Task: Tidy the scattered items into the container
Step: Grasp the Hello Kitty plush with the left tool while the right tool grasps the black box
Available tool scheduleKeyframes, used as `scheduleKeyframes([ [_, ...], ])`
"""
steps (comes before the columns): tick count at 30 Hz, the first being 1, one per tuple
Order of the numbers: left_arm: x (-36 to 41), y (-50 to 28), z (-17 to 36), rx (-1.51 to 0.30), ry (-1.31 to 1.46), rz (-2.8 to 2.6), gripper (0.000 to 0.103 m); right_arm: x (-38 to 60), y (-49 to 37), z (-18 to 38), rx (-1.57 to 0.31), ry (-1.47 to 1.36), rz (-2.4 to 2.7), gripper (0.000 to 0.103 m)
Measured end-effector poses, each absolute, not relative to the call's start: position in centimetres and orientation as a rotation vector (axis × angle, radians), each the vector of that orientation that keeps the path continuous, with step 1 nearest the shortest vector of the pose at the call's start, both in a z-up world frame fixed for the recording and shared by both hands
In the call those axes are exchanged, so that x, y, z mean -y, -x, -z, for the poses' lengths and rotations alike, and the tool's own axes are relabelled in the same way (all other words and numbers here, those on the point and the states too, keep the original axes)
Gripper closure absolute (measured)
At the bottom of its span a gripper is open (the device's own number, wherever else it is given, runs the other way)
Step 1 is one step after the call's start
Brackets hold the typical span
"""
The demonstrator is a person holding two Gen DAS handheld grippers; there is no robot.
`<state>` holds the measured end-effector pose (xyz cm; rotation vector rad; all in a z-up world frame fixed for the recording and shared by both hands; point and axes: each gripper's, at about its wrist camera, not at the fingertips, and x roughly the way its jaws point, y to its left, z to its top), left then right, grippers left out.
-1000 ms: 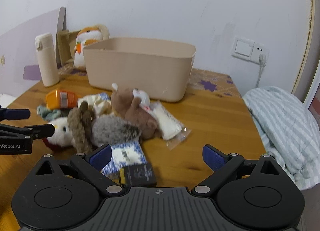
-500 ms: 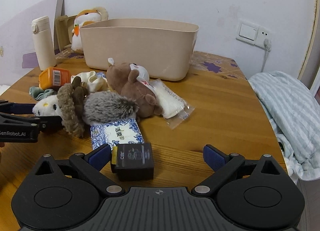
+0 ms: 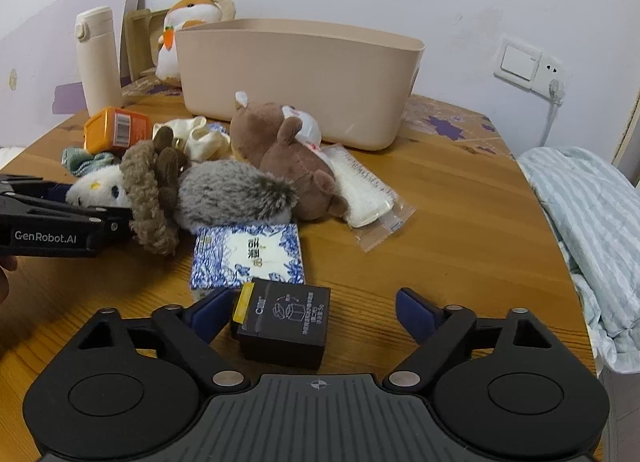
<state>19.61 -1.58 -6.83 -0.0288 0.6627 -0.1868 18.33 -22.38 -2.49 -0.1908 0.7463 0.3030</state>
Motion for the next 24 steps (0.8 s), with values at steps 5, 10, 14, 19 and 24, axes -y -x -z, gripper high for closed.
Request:
scheduleKeyframes([
  [5, 1.7, -19.4, 6.8, -0.662, 0.032, 0.188, 0.041, 22.5, -18.2, 2.6, -0.756, 0.172, -0.321, 0.029],
  [10, 1.7, -19.0, 6.8, -0.656, 0.036, 0.197, 0.047, 22.4, -18.1, 2.4, -0.758, 0.154, -0.337, 0.045],
  [14, 1.5, -18.6, 6.7, -0.654, 0.054, 0.199, 0.051, 22.4, -17.8, 2.4, -0.757, 0.148, -0.342, 0.057],
  [19, 1.3, -18.0, 6.4, -0.651, 0.067, 0.202, 0.055, 22.6, -17.6, 2.3, -0.761, 0.14, -0.328, 0.06],
  [24, 1.0, -17.0, 5.9, -0.635, 0.08, 0.185, 0.059, 23.3, -17.2, 2.1, -0.756, 0.129, -0.312, 0.06],
])
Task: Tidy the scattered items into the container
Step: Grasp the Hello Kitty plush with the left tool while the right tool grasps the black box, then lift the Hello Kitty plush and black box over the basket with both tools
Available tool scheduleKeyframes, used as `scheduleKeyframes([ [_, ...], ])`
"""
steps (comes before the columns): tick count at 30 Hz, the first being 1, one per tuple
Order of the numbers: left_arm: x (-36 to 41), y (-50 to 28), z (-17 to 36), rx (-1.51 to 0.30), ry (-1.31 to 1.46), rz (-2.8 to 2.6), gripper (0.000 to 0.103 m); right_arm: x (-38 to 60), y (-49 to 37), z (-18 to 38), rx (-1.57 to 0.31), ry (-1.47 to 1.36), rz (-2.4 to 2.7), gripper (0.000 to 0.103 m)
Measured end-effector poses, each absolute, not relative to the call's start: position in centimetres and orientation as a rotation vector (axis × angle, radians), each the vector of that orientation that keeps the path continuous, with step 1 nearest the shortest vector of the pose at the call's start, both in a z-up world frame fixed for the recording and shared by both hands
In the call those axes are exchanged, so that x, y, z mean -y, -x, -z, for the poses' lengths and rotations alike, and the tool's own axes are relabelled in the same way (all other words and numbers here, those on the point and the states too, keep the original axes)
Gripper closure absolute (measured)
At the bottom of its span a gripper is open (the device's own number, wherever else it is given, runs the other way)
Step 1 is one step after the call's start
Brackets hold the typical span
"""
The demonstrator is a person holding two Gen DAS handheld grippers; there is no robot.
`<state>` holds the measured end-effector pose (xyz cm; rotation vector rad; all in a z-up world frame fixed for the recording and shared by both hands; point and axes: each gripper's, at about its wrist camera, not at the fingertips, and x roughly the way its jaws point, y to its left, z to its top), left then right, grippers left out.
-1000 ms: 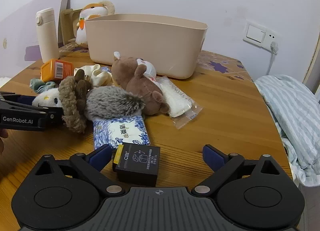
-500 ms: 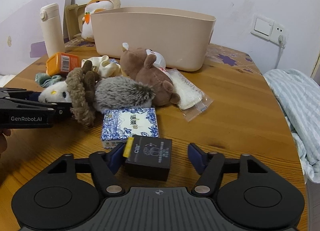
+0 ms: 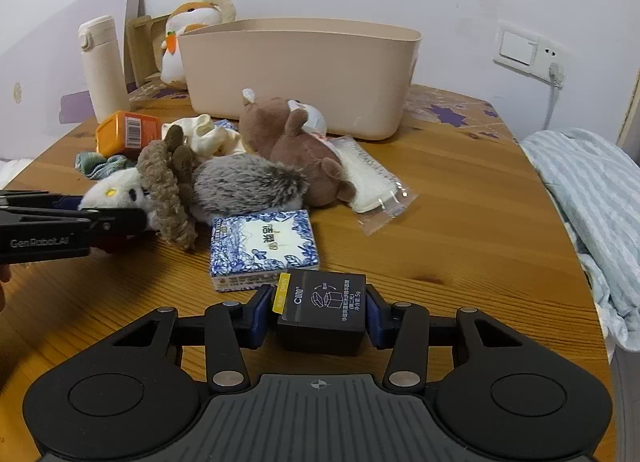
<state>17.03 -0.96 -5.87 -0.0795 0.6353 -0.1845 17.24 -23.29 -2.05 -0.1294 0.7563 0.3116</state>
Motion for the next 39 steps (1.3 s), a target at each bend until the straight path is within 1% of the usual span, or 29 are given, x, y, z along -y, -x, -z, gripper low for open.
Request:
scheduleKeyframes([
  [11, 0.0, -15.4, 3.8, -0.57, 0.107, 0.156, 0.061, 24.0, -16.4, 0.8, -0.722, 0.113, -0.3, 0.06],
  [23, -0.7, -14.6, -0.4, -0.473, 0.105, 0.147, 0.061, 24.4, -16.2, -2.6, -0.628, 0.117, -0.293, 0.06],
  [39, -1.0, -16.0, -4.7, -0.369, 0.119, 0.145, 0.061, 23.3, -17.5, -7.1, -0.516, 0.152, -0.289, 0.06],
])
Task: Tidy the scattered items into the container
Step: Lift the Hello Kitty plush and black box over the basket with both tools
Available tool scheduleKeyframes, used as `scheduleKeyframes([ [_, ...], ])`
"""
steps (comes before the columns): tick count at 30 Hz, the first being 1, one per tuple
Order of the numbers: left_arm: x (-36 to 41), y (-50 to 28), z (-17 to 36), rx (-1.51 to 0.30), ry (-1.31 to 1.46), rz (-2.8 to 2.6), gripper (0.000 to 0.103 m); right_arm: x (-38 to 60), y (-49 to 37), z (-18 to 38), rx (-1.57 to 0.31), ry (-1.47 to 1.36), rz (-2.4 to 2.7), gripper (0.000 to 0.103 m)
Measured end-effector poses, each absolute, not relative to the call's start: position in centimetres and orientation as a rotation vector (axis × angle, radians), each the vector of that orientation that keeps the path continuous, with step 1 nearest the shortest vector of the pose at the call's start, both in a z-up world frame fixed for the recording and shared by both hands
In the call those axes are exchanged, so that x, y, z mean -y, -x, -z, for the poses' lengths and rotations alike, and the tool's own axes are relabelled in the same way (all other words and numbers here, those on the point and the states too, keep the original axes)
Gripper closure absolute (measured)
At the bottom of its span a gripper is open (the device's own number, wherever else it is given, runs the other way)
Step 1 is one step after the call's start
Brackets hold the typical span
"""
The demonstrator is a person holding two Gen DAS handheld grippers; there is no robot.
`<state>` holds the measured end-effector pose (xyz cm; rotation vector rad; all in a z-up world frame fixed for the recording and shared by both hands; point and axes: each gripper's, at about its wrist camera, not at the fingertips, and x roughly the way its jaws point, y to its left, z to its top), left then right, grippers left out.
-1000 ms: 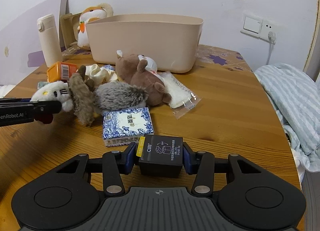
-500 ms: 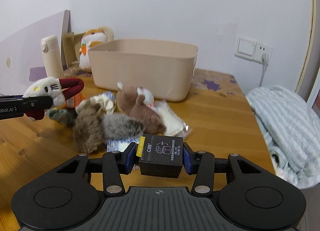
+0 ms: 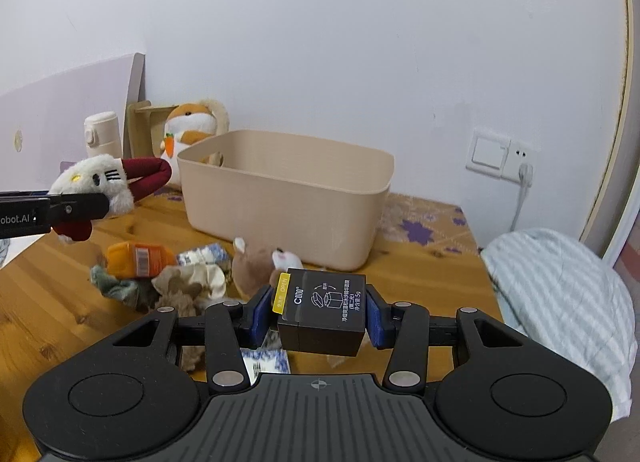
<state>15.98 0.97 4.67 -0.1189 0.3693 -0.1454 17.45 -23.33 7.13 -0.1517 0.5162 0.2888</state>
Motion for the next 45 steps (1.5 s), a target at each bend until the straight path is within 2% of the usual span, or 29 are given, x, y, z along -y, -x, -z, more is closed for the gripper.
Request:
scheduleKeyframes([
  [18, -0.6, -20.2, -7.6, -0.301, 0.093, 0.123, 0.06, 22.7, -21.2, -10.0, -0.442, 0.111, -0.259, 0.06],
  [45, 1.6, -30.8, -10.2, -0.265, 0.002, 0.084, 0.06, 21.9, -30.5, -11.4, -0.441, 0.02, -0.235, 0.06],
])
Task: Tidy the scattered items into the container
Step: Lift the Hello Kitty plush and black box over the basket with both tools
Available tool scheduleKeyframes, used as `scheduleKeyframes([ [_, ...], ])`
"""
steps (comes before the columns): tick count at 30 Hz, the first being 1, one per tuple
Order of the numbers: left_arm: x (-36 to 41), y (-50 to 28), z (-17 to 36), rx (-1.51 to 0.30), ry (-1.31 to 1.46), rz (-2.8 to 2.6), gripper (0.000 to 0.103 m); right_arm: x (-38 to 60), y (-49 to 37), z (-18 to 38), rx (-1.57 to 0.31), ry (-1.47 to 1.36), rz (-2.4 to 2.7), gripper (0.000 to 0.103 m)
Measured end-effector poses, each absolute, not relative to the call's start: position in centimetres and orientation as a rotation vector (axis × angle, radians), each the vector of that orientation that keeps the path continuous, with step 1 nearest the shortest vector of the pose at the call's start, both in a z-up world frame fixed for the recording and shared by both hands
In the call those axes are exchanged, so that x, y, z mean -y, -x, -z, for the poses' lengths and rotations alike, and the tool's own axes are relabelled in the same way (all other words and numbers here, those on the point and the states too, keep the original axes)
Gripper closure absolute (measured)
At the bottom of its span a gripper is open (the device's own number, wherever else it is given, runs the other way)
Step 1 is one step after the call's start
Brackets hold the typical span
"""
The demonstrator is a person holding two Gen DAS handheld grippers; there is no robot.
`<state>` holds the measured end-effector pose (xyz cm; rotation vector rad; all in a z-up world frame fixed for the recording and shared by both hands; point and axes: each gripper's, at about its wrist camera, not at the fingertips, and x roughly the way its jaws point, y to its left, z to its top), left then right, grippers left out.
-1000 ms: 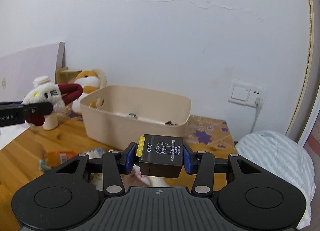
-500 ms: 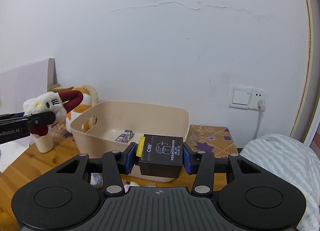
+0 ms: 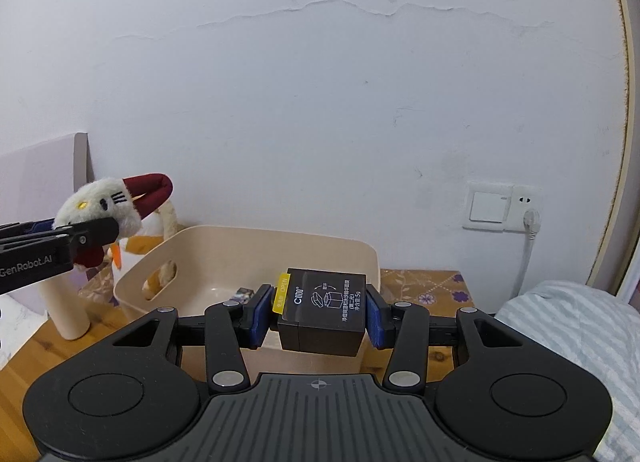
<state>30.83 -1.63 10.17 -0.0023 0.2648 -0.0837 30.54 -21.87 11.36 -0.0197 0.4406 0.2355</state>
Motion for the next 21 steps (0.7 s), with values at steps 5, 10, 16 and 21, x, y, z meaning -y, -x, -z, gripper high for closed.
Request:
scheduleKeyframes([
  [5, 2.0, -32.8, -9.6, -0.279, -0.028, 0.078, 0.06, 21.2, -32.6, -10.9, -0.461, 0.025, -0.221, 0.06],
  [10, 2.3, -35.0, -8.5, -0.303, -0.048, 0.074, 0.06, 20.8, -35.1, -10.4, -0.483, 0.028, -0.213, 0.06],
  [16, 2.6, -37.5, -7.0, -0.34, -0.065, 0.071, 0.06, 19.9, -37.2, -9.4, -0.512, 0.066, -0.207, 0.06],
  [21, 2.9, -39.2, -5.9, -0.383, -0.065, 0.079, 0.06, 19.0, -38.5, -8.5, -0.534, 0.097, -0.206, 0.06],
])
